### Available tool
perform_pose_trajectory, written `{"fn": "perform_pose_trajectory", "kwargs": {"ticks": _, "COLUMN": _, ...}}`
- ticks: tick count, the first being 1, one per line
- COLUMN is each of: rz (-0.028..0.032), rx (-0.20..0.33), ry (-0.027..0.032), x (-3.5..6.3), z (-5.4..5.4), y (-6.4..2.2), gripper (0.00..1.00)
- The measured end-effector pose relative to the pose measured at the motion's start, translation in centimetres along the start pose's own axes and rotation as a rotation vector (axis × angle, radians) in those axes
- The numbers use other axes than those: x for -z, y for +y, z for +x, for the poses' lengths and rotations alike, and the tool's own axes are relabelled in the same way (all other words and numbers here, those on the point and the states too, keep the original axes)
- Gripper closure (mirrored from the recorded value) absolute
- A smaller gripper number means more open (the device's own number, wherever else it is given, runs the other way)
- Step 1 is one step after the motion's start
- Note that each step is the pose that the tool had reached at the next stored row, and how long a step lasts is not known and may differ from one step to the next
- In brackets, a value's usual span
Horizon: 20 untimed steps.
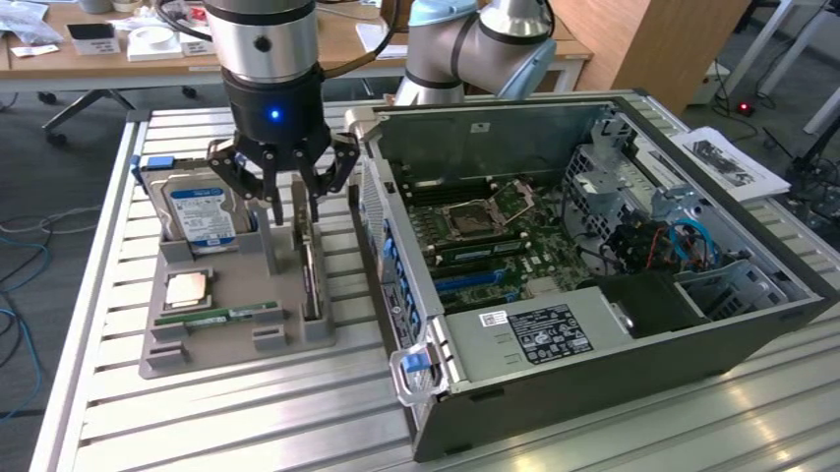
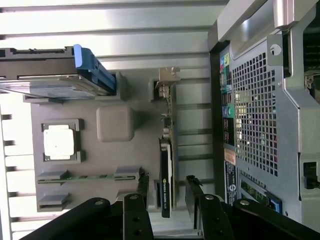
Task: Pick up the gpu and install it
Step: 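Pick up the gpu and move the gpu toward the slot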
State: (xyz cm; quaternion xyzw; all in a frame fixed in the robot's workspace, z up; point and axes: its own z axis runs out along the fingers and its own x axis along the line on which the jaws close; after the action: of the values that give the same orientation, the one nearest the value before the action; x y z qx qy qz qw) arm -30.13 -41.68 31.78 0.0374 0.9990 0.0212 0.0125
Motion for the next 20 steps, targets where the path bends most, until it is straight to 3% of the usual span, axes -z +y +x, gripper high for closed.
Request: {"fn": "perform_pose_trajectory", "kwargs": {"ticks": 20, "rz": 0.0, "rx": 0.0, "ry": 0.0003, "x": -0.68, "z": 0.02, "y": -0.03, "gripper": 0.57}}
